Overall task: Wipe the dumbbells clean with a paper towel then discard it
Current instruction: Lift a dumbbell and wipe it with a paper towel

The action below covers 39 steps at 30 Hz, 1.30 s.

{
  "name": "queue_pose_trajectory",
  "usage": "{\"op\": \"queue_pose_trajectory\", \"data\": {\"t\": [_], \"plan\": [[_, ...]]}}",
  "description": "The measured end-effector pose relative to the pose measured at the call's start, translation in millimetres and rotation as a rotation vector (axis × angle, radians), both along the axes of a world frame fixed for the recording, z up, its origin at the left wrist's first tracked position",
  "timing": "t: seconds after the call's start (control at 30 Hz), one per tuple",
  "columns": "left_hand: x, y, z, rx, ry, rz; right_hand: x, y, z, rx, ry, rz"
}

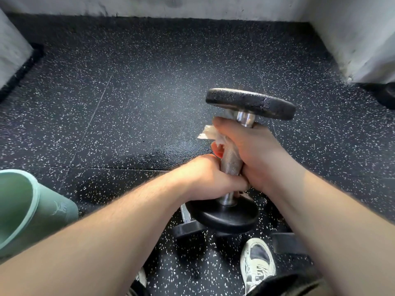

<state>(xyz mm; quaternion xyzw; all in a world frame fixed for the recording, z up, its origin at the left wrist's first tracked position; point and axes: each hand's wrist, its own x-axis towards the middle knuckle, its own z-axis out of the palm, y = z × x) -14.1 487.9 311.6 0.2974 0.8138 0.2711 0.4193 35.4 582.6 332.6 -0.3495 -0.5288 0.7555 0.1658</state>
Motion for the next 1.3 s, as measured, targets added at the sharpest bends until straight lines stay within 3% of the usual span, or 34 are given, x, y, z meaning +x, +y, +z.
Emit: {"op": "queue_pose_trajectory", "data": {"t": [0.33,0.47,0.63,0.8,1.1,1.2,1.3], "plan": [[1.5,4.1,-3.0,0.074,0.022,0.149,-0.1,-2.6,-8.7,0.283,0.028,0.175],[4.5,2.2,-5.6,0.079,0.000,0.187,3.8,-3.5,-8.1,0.329,-0.057,0.219],[3.6,-0.6,-8.1,0.117,-0.062,0.204,10.9,-5.4,-3.7,0.287,-0.095,0.371],[5.6,-1.4,-0.6,0.171,-0.102,0.167,16.6,0.3,-5.1,0.102,-0.040,0.450],[4.1,-4.3,0.9,0.226,-0.171,0.233,18.9,11.8,-9.3,0.233,0.025,0.504],[4.7,-3.1,3.5,0.302,-0.174,0.247,23.8,11.2,-9.0,0.212,-0.061,0.594],[6.1,0.1,2.3,0.314,-0.096,0.262,21.6,4.4,-10.5,0.189,-0.135,0.539]]}}
